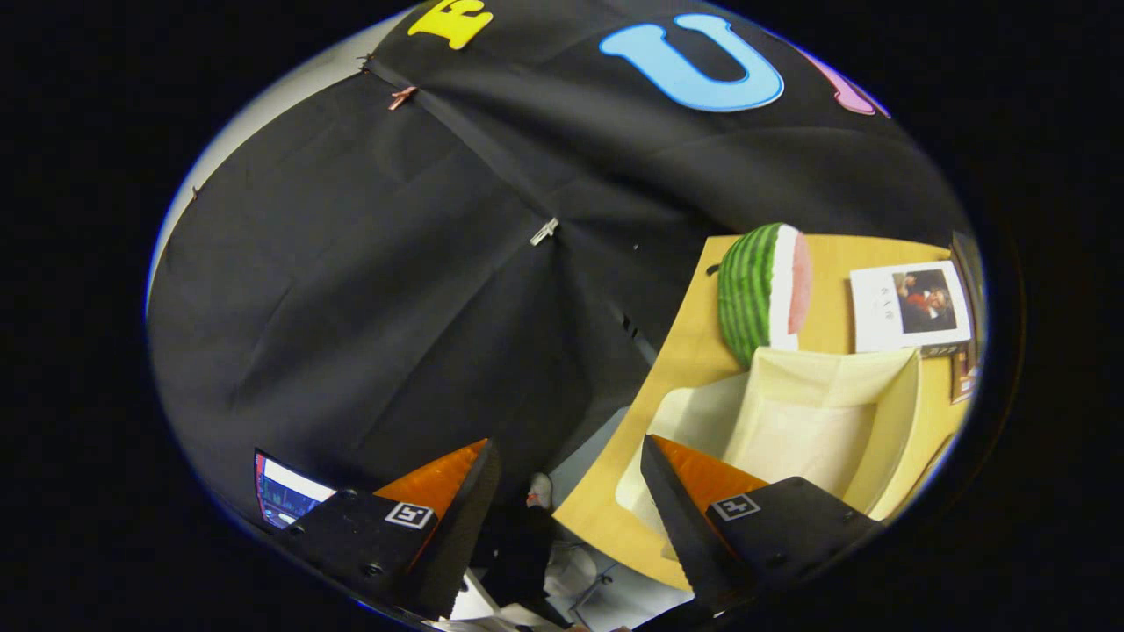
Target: Open the storage box then place both shoes into the box .Put the left shoe in first, then the right shoe, with the right side of both shoes facing outward in a uniform manner.
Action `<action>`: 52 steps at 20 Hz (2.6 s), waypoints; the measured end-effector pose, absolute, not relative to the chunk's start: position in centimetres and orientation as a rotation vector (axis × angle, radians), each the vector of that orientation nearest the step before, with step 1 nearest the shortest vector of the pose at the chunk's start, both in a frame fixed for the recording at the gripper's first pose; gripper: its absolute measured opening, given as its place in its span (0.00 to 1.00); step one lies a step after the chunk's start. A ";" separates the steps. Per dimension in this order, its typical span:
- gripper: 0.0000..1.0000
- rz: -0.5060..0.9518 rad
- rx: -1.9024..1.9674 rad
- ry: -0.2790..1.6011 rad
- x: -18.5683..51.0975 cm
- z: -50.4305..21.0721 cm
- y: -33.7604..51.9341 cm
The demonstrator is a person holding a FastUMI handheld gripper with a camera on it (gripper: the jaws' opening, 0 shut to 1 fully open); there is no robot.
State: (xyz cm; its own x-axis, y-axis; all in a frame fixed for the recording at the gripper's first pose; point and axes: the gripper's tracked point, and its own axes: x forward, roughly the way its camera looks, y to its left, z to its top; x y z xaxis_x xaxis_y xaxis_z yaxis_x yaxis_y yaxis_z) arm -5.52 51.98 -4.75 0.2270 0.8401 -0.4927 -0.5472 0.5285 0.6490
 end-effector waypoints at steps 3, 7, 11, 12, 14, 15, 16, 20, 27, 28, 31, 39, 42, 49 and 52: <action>0.98 0.890 0.329 0.865 -2.5 -5.2 46.6; 0.98 0.770 0.318 0.812 0.0 -5.5 39.2; 0.98 0.660 0.328 0.807 1.2 -6.4 32.1; 0.98 0.629 0.316 0.796 1.6 -6.9 30.2; 0.98 0.564 0.255 0.788 2.0 -8.9 26.3; 0.98 0.537 0.229 0.800 1.8 -10.0 24.5; 0.98 0.512 0.212 0.820 1.5 -11.3 23.1; 0.98 0.400 0.180 0.896 -0.3 -16.8 17.9; 0.99 0.262 0.103 1.024 -2.9 -25.0 10.4; 0.99 0.252 0.089 1.033 -3.3 -25.8 9.6; 0.99 0.235 0.043 1.075 -4.7 -28.5 8.0; 0.99 0.170 -0.020 1.152 -5.5 -33.1 4.7; 0.99 0.141 -0.021 1.161 -4.7 -34.3 3.6; 0.99 0.111 0.040 1.239 -2.9 -37.8 4.4; 0.94 0.135 0.142 1.292 -2.6 -38.7 5.9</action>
